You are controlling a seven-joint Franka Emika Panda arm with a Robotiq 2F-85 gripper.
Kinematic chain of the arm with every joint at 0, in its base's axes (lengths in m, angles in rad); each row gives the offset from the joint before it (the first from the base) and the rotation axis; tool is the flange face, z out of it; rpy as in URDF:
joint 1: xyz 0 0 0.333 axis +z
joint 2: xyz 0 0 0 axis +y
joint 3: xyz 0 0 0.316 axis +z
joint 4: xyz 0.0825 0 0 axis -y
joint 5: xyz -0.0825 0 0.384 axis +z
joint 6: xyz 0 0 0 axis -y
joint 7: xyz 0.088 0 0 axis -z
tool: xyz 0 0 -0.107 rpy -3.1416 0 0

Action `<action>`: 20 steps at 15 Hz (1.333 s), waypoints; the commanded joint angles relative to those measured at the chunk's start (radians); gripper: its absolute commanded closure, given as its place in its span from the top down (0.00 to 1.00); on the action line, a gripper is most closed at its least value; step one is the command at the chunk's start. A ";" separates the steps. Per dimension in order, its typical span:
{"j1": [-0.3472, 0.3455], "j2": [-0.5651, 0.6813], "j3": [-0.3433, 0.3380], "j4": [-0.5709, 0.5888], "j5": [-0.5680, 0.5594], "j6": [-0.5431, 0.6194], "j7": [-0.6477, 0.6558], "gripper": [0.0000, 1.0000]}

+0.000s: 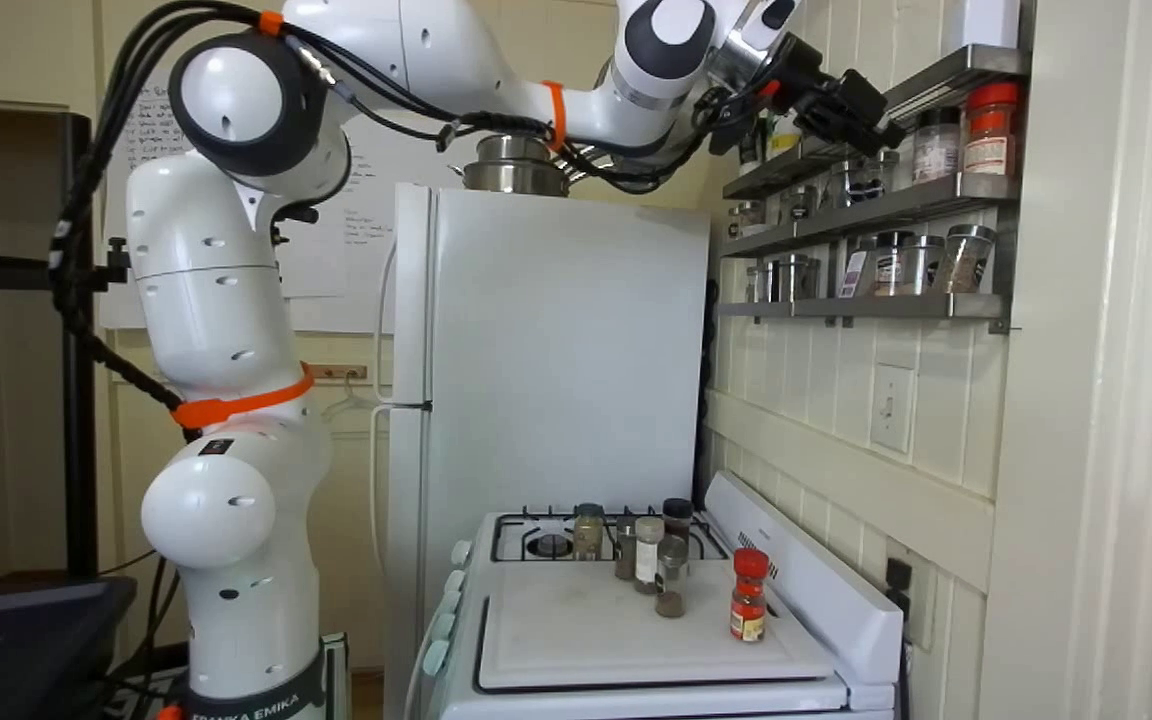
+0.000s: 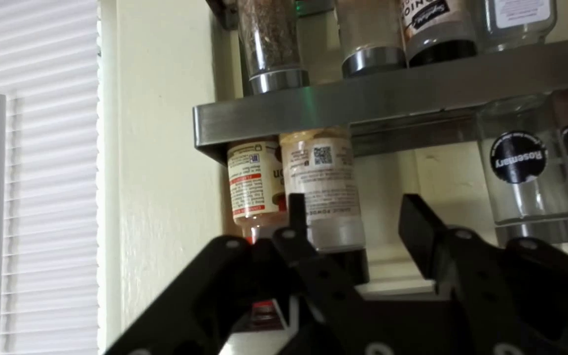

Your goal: Put the jar on the shelf

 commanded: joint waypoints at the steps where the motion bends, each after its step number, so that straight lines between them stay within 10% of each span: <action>1: -0.001 -0.076 -0.012 -0.120 0.028 0.070 -0.037 0.21; 4: -0.007 -0.091 -0.024 -0.169 0.049 0.123 -0.061 0.01; 20: 0.001 0.016 -0.078 -0.228 0.074 0.512 -0.110 0.00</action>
